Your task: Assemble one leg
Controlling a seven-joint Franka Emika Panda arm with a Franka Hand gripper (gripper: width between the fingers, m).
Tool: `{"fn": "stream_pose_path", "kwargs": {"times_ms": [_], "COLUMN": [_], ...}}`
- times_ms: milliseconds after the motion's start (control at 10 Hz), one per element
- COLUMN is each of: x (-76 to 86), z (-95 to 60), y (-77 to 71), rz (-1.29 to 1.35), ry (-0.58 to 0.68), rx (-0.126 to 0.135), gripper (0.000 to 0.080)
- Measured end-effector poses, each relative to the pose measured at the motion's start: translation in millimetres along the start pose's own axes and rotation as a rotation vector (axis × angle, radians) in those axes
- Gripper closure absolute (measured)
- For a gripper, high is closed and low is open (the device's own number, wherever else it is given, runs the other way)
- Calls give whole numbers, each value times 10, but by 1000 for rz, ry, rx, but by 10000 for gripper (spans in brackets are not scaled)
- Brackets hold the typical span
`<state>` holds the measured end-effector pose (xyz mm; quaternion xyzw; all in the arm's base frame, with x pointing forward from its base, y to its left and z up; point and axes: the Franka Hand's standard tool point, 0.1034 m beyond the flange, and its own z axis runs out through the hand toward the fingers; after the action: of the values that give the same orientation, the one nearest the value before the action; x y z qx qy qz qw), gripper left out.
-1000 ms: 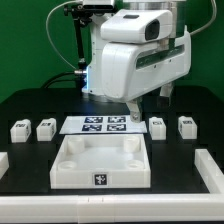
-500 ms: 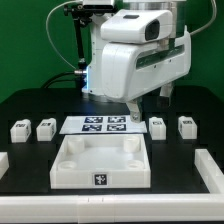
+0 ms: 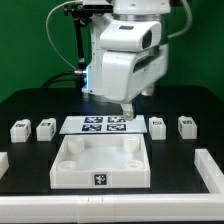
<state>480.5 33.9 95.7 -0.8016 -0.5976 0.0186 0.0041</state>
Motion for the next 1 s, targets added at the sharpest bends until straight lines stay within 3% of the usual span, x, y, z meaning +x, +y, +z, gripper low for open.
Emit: {"fn": "stream_pose_path", "kwargs": {"times_ms": [100,200,300,700,800,1000], "x": [-114,-205,-298,-621,-617,-572], "z": [114,225,335,762,863,891], "y": [-206,-312,-303,-151,-165,-172], "rz": [-75,-202,-273,-237,-233,-242], "ry": [4,8,20,40,43,47], "rx": [-2,-2,-18,-3,2,-13], "gripper": [149,149,149,149,149,149]}}
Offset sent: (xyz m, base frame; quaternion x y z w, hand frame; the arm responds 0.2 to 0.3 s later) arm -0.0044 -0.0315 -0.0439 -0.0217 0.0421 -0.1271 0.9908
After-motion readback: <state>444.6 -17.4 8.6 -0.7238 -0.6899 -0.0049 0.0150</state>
